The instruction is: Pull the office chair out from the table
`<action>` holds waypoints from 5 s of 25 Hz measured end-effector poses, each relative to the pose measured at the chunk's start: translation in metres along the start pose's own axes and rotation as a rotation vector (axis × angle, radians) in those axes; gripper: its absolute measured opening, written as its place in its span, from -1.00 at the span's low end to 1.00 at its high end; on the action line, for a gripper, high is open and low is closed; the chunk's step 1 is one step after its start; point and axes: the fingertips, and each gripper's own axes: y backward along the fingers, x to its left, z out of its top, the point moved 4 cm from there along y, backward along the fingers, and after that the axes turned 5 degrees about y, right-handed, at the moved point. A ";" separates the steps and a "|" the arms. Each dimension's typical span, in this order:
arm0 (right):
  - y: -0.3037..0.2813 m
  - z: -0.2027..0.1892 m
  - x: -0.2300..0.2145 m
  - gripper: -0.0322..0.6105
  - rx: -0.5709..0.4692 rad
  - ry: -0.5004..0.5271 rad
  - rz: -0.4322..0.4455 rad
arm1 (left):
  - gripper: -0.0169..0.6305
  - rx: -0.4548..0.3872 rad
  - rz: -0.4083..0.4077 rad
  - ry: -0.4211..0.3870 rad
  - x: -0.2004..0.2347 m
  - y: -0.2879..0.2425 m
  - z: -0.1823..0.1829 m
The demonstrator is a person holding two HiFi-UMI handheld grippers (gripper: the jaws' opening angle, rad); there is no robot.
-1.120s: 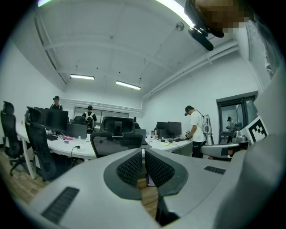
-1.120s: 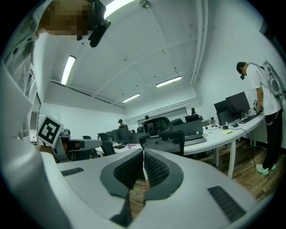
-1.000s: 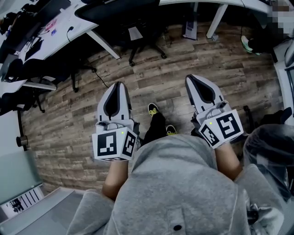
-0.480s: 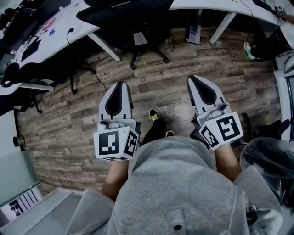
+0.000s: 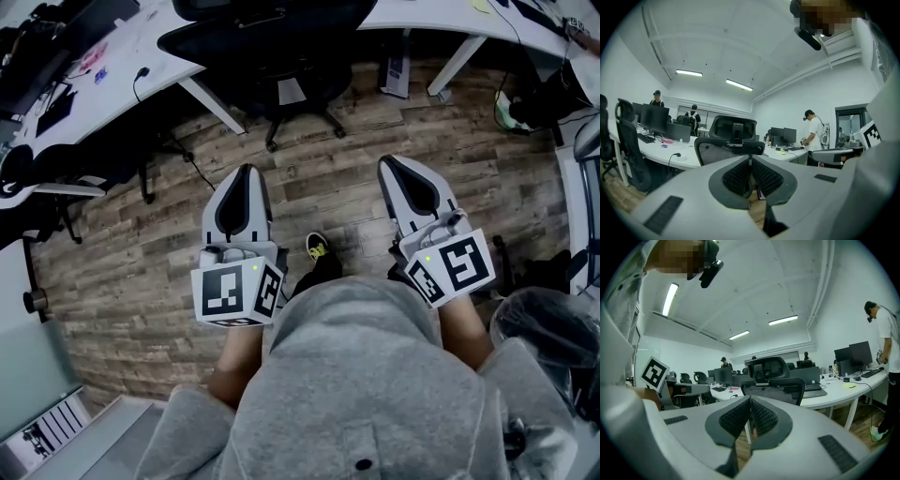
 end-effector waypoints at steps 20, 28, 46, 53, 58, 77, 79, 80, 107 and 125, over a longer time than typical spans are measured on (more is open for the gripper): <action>-0.071 0.012 0.031 -0.81 0.003 0.082 0.057 | -0.86 -0.024 0.023 -0.053 0.053 -0.019 0.012; -0.071 0.011 0.024 -0.81 0.000 0.074 0.031 | -0.86 -0.008 -0.009 -0.066 0.050 -0.028 0.013; -0.070 0.016 -0.058 -0.81 0.006 0.049 -0.019 | -0.86 0.024 -0.026 -0.093 0.015 -0.088 0.024; -0.081 0.018 -0.094 -0.81 -0.018 0.043 -0.011 | -0.86 0.018 0.010 -0.114 0.007 -0.109 0.031; -0.092 0.018 -0.114 -0.81 -0.041 0.031 -0.009 | -0.86 0.018 0.042 -0.141 0.010 -0.126 0.036; -0.138 0.030 -0.153 -0.81 -0.029 0.091 -0.003 | -0.86 0.004 0.124 -0.122 0.049 -0.154 0.047; -0.149 0.032 -0.155 -0.81 -0.025 0.108 -0.017 | -0.86 0.000 0.122 -0.120 0.061 -0.162 0.050; -0.153 0.033 -0.156 -0.81 -0.023 0.114 -0.025 | -0.86 0.000 0.120 -0.120 0.067 -0.166 0.052; -0.255 0.052 -0.195 -0.78 0.109 0.366 -0.088 | -0.70 -0.007 0.089 -0.213 0.187 -0.237 0.086; -0.290 0.028 -0.209 -0.26 0.318 0.683 0.025 | -0.01 0.254 0.015 -0.649 0.232 -0.272 0.078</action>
